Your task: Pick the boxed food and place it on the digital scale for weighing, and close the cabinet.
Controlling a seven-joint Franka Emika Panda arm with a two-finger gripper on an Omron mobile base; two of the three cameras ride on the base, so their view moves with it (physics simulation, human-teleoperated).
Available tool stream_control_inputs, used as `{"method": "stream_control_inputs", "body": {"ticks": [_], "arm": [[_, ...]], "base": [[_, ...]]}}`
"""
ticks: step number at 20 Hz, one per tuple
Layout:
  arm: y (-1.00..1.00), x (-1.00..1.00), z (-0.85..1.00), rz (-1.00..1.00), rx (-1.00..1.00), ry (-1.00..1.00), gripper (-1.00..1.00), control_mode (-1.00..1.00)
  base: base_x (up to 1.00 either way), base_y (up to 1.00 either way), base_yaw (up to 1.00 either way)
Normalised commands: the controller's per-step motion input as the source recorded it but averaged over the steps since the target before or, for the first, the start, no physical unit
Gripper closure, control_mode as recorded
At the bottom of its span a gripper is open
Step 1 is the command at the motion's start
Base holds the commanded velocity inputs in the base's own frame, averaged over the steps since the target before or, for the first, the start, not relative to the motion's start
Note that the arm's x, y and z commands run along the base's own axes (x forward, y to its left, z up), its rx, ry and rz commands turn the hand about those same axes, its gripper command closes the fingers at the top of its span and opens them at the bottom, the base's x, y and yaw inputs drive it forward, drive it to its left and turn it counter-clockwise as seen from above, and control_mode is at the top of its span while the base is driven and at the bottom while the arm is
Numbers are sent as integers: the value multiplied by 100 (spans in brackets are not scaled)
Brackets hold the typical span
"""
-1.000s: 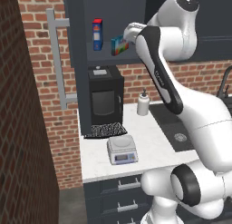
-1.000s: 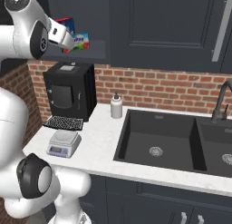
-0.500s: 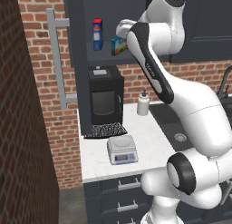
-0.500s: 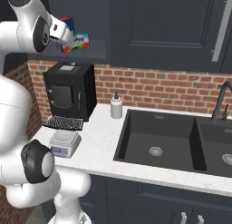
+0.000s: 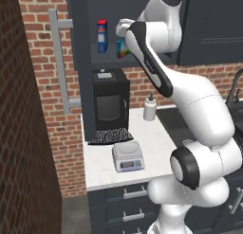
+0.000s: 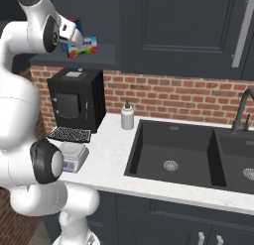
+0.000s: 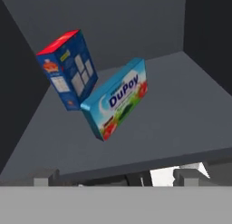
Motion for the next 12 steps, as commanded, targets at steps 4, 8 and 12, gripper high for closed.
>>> {"method": "stream_control_inputs", "body": {"ticks": [4,8,12], "arm": [[3,28,-3,0,0,2,-100,-100],[6,27,-5,0,0,4,-100,-100],[14,28,-11,0,0,7,-100,-100]], "base": [[0,0,0],[0,0,0],[0,0,0]]}}
